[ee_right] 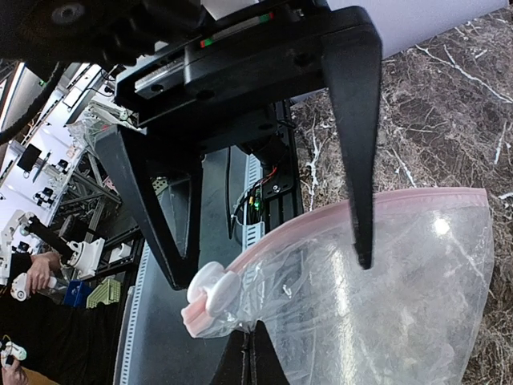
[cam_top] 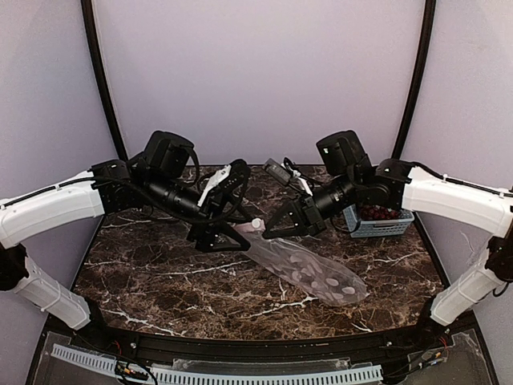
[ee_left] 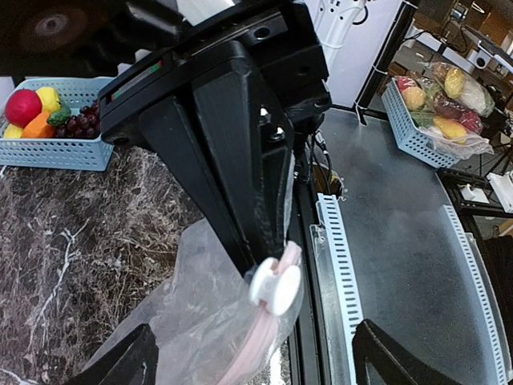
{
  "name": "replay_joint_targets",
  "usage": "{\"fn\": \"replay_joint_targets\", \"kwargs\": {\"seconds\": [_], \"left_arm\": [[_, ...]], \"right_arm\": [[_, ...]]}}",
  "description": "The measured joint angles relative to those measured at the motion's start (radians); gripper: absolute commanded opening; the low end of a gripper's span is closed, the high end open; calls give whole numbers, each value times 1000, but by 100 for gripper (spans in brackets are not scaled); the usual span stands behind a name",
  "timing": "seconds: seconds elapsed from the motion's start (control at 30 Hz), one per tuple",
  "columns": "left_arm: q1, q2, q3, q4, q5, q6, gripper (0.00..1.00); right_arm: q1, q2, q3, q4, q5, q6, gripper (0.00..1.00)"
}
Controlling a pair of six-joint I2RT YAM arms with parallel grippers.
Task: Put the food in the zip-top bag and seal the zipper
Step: Hold the zipper from the zipper food storage bag.
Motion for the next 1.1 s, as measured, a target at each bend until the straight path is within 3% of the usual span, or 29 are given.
{"fn": "replay_joint_targets", "kwargs": {"seconds": [0.33, 0.63, 1.1], "left_arm": [[0, 0, 3, 2, 106, -19, 52], [-10, 37, 33, 15, 126, -40, 50], [-24, 88, 44, 24, 159, -62, 27]], "right_arm": [[0, 3, 13, -83, -4, -15, 0], [0, 16, 26, -109, -18, -24, 0], [0, 34, 26, -142, -22, -43, 0]]}}
